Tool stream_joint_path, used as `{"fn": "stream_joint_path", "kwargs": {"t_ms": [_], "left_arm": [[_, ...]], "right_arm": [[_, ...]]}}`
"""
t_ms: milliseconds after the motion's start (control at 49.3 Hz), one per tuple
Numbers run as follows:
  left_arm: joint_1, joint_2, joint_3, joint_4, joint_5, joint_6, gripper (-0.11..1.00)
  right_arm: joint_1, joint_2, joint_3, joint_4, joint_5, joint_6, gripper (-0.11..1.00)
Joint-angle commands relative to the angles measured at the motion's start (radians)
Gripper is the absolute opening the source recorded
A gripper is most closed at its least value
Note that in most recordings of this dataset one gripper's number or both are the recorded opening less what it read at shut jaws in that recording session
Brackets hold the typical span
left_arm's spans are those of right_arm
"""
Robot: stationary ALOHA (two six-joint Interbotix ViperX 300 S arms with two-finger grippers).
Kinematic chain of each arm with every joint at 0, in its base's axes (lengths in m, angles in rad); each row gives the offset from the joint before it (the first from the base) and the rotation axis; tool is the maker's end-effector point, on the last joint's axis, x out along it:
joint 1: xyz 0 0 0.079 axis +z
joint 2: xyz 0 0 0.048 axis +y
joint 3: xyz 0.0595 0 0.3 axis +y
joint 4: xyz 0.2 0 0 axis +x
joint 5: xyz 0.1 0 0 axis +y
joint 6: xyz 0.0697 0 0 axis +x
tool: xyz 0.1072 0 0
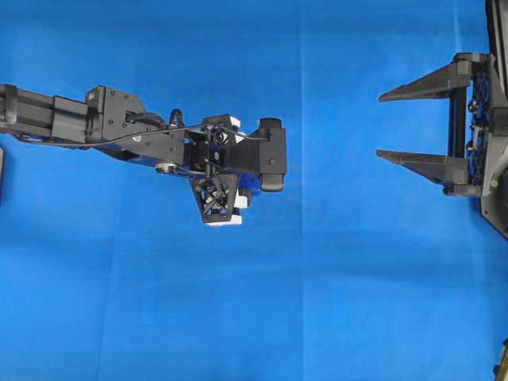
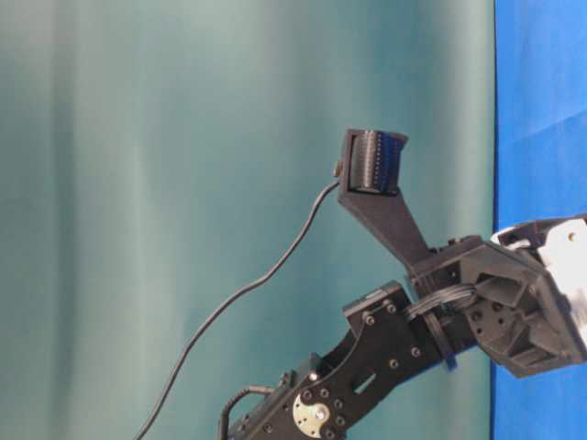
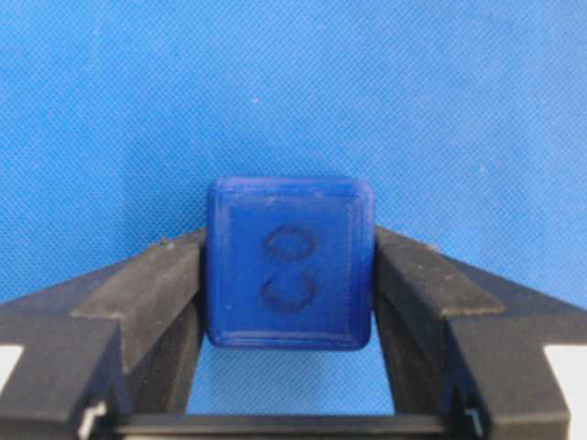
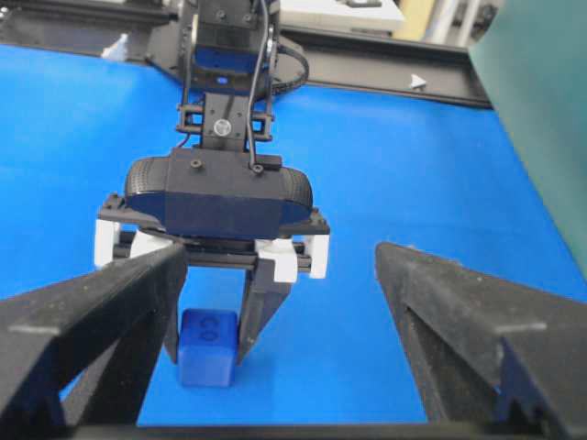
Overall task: Handover the blue block to the right arm after grasping it with the left arm, then place it in the designated position.
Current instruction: 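Lower the left gripper around the blue cube and close on it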
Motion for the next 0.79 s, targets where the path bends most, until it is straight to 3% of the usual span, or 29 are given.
{"fn": "stream_joint_path", "kwargs": {"t_ms": [0,305,771], "left_arm": [[-0.003,-0.018,-0.017,0.003,0.002,-0.003,0.46],[-0.005,-0.031,-0.018,0.003,0.021,-0.005,0.46],[-0.008,-0.198,-0.084,0.002,0.193,-0.023,0.46]], "right_arm": [[-0.002,0.005,-0.025,0.000,-0.009,0.000,0.96],[-0.002,0.005,-0.025,0.002,-0.009,0.000,0.96],[-0.002,0.005,-0.028,0.000,-0.009,-0.002,0.96]]}}
